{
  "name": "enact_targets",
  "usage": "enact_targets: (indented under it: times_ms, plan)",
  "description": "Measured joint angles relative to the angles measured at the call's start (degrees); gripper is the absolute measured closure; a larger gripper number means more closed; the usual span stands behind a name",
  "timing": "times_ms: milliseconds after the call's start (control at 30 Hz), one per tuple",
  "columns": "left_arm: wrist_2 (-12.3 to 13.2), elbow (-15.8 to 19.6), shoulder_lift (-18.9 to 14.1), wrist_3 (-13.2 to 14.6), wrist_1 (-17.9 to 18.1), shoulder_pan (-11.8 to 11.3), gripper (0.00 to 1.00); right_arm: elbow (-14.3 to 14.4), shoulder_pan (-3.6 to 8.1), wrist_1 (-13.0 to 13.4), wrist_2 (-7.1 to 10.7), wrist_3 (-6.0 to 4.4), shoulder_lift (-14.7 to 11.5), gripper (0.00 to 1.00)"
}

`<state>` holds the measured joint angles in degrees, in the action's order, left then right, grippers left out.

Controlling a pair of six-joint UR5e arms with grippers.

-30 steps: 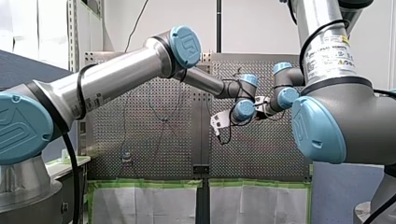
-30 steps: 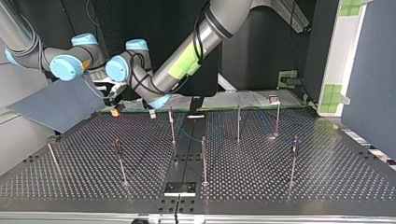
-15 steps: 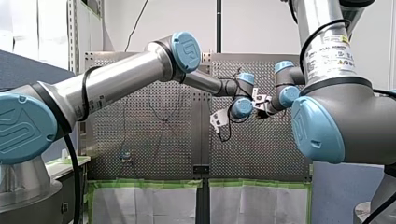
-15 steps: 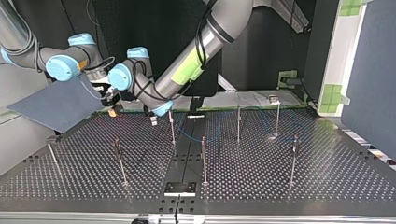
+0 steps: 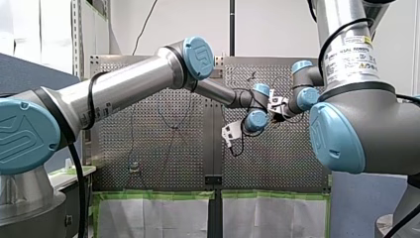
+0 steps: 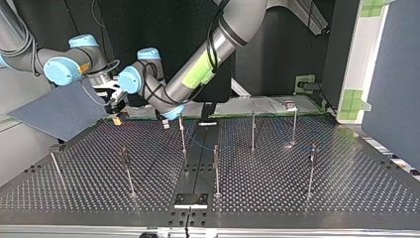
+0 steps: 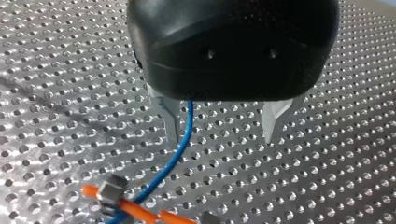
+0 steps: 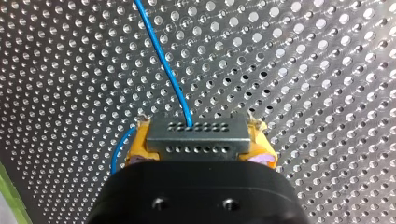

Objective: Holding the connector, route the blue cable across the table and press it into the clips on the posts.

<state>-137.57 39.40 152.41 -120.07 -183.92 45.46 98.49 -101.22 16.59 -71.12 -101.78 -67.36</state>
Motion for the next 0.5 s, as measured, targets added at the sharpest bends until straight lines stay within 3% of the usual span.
enact_targets:
  times_ms: [233, 267, 500]
  plan:
    - [1.61, -0.03, -0.23, 2.22, 0.01, -0.19, 0.51, 0.0, 0.01, 0.0, 0.01, -0.01, 0.01, 1.0]
    - [2.07, -0.03, -0.31, 2.74, -0.12, -0.19, 0.56, 0.0, 0.01, 0.01, 0.01, -0.01, 0.01, 1.0]
    - [5.19, -0.04, -0.83, 5.97, -2.6, -0.02, 0.53, 0.0, 0.0, 0.04, 0.22, -0.01, 0.05, 1.0]
